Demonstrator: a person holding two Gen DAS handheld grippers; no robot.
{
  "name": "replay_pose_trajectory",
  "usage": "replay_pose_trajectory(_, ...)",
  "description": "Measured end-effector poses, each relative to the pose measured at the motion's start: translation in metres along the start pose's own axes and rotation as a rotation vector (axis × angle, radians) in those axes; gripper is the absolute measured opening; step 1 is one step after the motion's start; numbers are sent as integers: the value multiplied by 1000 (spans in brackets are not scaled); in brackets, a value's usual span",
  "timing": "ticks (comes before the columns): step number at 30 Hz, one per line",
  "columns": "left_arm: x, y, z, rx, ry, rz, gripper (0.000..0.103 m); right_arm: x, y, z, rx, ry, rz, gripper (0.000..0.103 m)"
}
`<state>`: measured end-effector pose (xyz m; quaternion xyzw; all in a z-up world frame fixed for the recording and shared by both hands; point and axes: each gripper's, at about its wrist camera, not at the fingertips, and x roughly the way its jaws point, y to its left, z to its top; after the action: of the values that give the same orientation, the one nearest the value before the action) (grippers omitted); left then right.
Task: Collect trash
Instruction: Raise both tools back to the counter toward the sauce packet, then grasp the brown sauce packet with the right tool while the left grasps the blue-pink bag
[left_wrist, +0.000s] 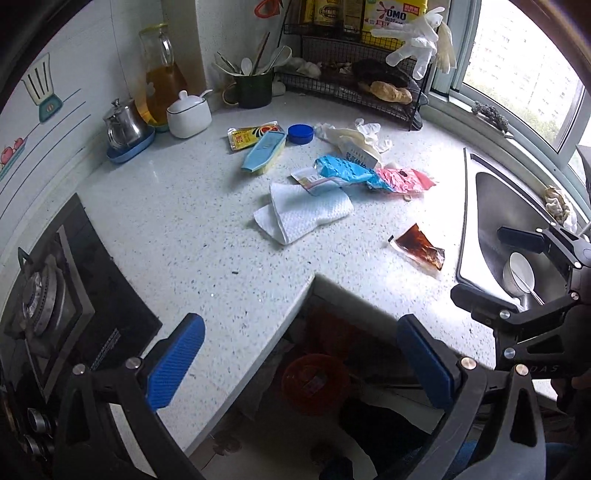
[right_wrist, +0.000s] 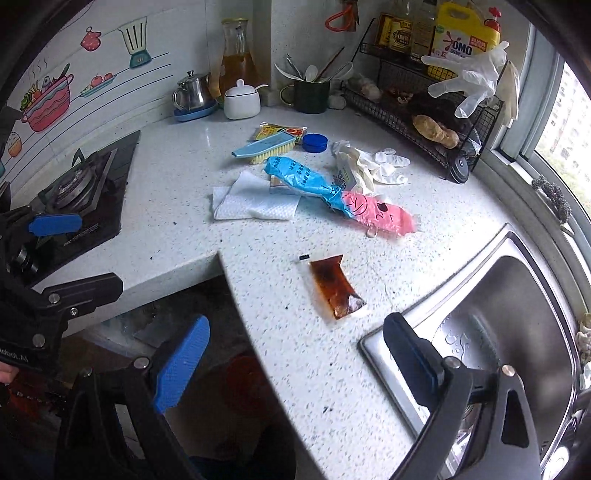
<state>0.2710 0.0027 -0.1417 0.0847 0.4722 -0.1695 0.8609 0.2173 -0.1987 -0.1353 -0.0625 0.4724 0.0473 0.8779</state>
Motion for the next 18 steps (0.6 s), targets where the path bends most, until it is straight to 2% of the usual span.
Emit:
replay_pose_trajectory(7, 44, -3, 29, -51, 54, -10, 103, 49, -29, 24, -25, 74, 57, 95)
replay_pose_trajectory(12, 70, -8, 40, -53, 100, 5, 103, 78, -32, 30, -79, 138, 109, 94)
replay_pose_trajectory(14, 76, -8, 45, -59, 109, 3, 103, 86, -32, 30, -103, 163, 124, 87)
replay_pose_trajectory(16, 79, -8, 49, -65, 114, -1, 103, 91, -30, 29, -124, 184, 127, 71)
replay_pose_trajectory(18, 81, -6, 52, -66, 119, 1, 103, 95, -31, 28, -136, 196, 138, 64)
